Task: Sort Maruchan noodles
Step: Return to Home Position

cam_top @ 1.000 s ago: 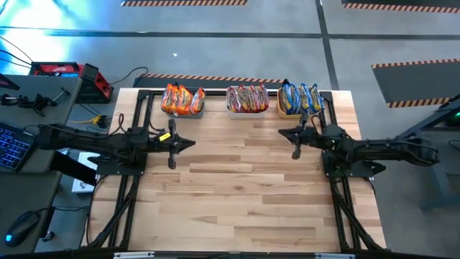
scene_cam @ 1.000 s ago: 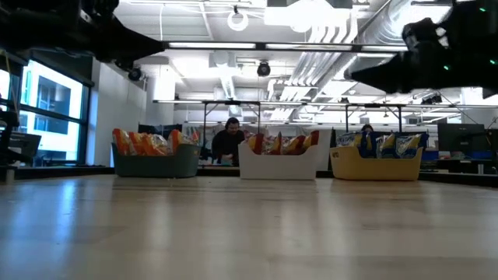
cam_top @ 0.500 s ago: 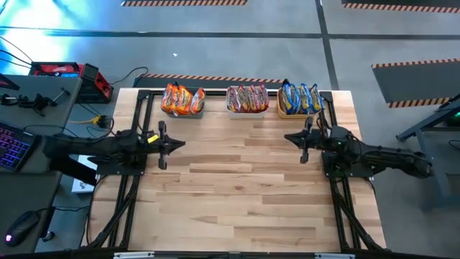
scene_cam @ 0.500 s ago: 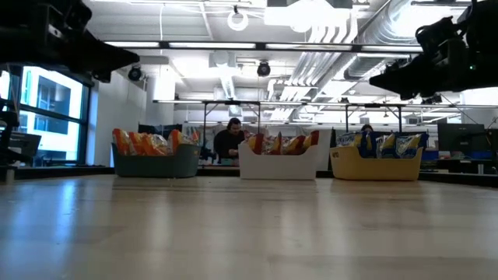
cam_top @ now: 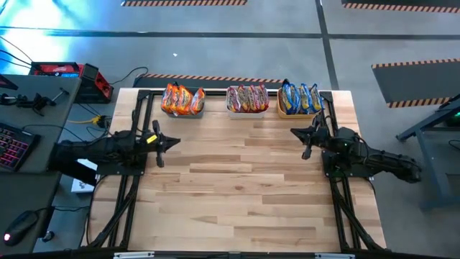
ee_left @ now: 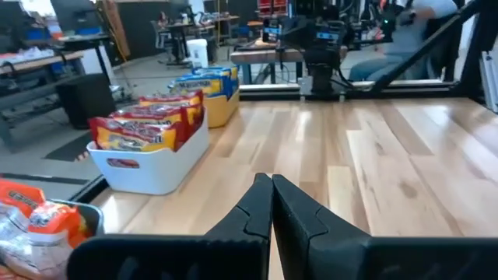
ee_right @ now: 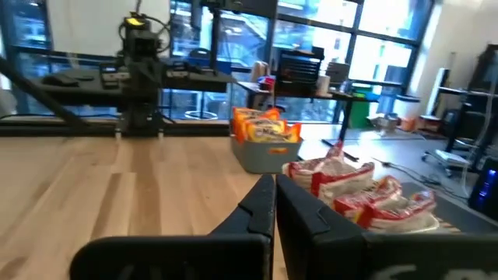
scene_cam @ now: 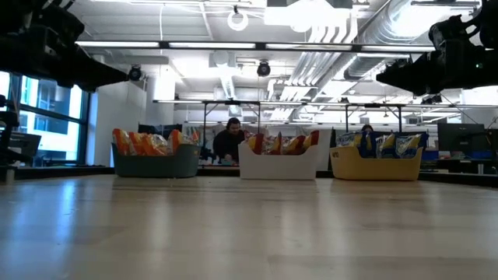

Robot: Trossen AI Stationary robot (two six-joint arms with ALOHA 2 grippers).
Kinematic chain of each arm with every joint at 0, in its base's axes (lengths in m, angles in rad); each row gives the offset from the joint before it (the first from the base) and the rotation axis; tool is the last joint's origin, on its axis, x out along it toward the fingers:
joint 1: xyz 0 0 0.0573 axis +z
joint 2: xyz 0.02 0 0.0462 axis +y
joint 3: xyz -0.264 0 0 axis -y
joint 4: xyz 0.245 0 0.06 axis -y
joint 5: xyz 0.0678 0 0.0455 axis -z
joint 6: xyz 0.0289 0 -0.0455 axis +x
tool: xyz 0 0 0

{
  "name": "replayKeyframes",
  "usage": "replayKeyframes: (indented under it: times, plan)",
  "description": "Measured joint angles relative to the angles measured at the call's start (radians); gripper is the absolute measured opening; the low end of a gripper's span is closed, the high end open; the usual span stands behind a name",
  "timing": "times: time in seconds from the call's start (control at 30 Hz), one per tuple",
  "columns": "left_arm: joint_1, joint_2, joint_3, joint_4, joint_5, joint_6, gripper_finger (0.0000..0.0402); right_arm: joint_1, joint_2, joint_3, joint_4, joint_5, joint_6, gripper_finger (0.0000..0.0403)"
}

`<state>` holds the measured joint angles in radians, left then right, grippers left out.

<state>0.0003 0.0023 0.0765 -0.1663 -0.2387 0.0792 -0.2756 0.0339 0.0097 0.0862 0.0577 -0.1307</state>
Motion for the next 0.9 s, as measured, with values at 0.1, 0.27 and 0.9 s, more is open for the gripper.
replayKeyframes:
  times: [0.1,0.27,0.9]
  plan:
    - [0.012,0.0,0.0,0.004,-0.004,0.007,0.0,0.002,-0.033,0.0,-0.048,0.061,0.019,0.0]
    - [0.032,0.001,-0.043,0.15,0.013,-0.026,0.0,-0.001,-0.02,0.0,-0.047,0.092,0.023,0.0]
    - [0.14,0.033,-0.065,0.219,-0.064,-0.134,0.0,-0.001,0.028,-0.001,-0.027,0.234,0.026,0.0]
